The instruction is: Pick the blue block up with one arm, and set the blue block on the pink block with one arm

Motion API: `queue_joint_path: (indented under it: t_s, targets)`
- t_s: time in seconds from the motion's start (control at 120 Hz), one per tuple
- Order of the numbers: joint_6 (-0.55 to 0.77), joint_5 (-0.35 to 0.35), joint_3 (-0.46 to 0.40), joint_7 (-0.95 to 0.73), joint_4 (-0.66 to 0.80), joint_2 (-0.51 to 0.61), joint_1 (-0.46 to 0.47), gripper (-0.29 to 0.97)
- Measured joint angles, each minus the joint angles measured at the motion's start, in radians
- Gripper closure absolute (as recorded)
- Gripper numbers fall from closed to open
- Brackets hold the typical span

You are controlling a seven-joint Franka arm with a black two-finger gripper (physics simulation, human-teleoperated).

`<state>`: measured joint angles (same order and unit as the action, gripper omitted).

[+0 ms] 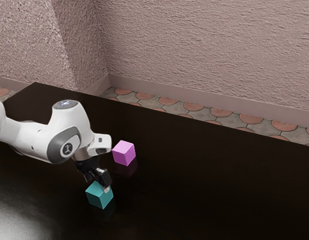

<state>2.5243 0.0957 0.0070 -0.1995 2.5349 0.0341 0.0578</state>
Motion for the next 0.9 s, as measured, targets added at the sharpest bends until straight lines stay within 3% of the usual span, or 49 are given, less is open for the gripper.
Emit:
queue_joint_path:
  t_s: [0.9]
  targets:
    - [0.089,0.012,-0.001,0.002,-0.005,-0.093,-0.004,0.00]
